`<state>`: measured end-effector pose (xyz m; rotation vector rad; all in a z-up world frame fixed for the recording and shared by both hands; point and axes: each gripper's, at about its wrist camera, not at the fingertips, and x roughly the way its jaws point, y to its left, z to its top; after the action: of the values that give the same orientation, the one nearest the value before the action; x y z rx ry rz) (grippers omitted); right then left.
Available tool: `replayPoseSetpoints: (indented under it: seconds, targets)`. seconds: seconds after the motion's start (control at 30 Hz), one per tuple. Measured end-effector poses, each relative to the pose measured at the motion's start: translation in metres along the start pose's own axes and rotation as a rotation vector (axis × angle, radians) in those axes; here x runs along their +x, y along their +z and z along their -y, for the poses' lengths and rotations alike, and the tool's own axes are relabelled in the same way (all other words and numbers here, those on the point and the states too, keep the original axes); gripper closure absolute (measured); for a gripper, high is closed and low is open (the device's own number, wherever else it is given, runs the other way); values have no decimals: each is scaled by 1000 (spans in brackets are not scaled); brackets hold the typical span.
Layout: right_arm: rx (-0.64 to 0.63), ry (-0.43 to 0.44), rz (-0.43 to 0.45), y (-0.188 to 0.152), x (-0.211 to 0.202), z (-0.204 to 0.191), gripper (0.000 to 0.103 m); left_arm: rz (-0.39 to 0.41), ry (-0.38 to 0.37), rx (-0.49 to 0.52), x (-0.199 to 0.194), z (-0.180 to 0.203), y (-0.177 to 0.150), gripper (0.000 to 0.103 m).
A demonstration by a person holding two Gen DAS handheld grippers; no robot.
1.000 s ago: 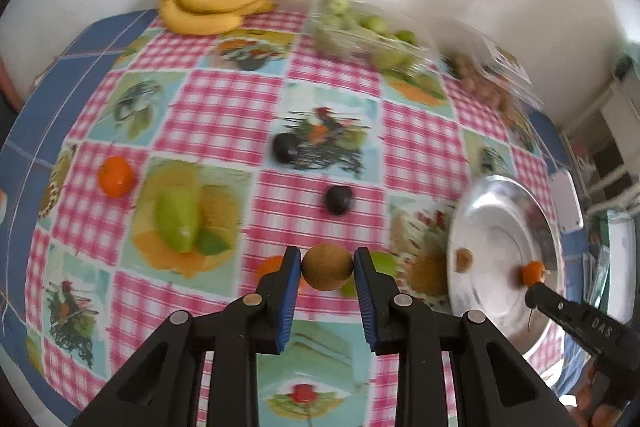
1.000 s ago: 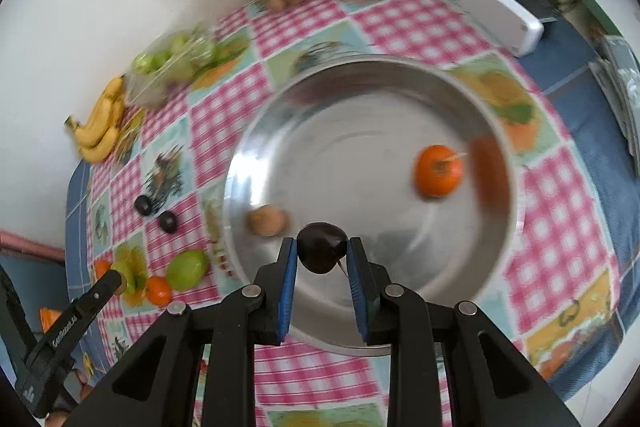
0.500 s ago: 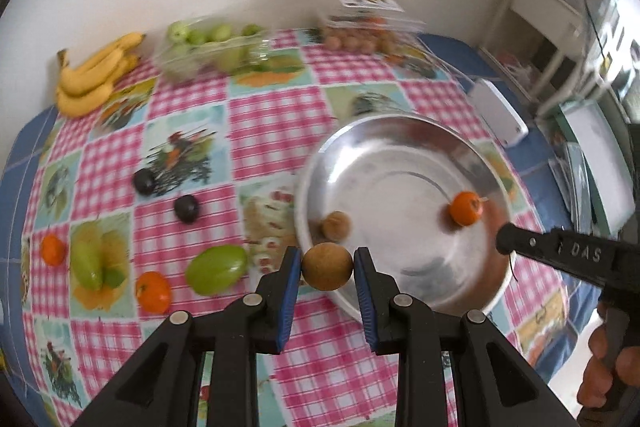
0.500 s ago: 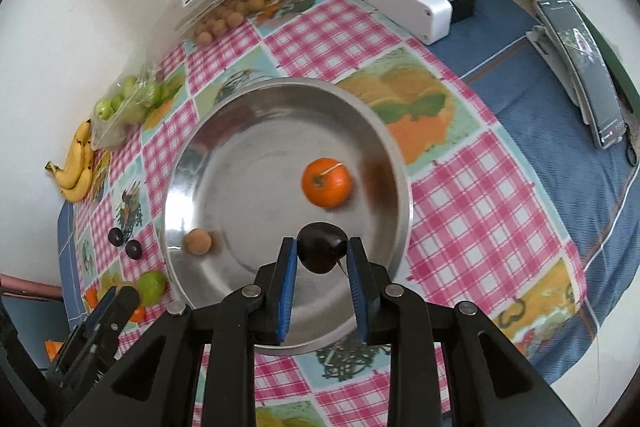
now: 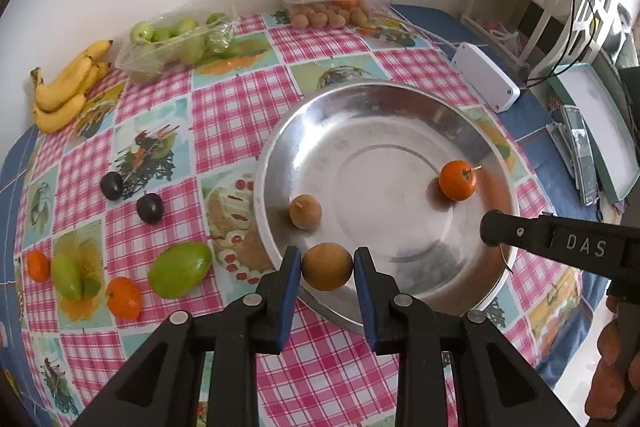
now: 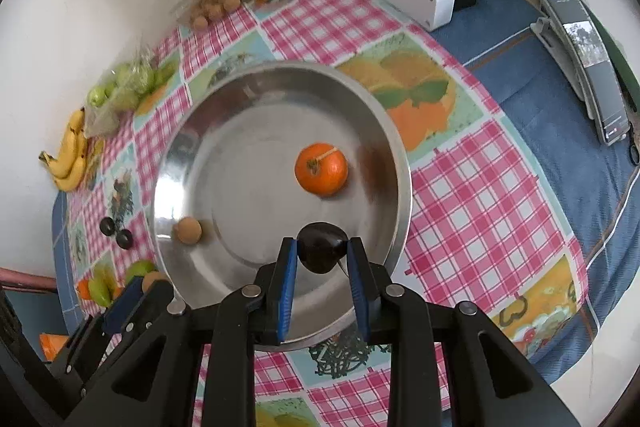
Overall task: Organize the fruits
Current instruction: 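Carry the kiwi and the dark plum over the steel bowl, then open the left tool to drop the kiwi while the right tool releases the plum into the bowl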
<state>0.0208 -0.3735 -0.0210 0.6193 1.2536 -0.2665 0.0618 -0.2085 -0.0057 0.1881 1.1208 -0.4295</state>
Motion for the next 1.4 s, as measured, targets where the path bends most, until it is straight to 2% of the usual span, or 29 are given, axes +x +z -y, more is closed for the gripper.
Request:
replayPoseSetpoints:
  seconds: [0.73,0.8,0.97,1.0,1.07,1.1,1.13,1.23,1.4]
  targets:
    - [-37,-51,-52,1,19,-7,76,-62,5,24,20,7,-6,72]
    - [-40,-54,-53,1,19,-8,76,-66,6,23,21,7,-6,70]
    - [-47,-55,-44,2,19,-10,76,-66,9,11,20,4,-5,54]
    - [-48,-55,-42,1,18,-10,74,-66,12,9,20,3,-5,53]
    - [-51,-60,-38,2,18,-11,61,-67,24,4,20,2,-5,44]
    - [-53,-64,-35,2,18,-11,50,-67,30,0,20,1,-5,42]
    - [-56,-69,-33,2,18,-12,46,-67,37,-6,19,0,-5,41]
    - [-59,-77,-29,3,18,-12,45,-76,56,-38,20,-6,-4,35]
    - [-73,-83,-23,2,18,-14,36,-81,83,-84,19,-16,-3,29]
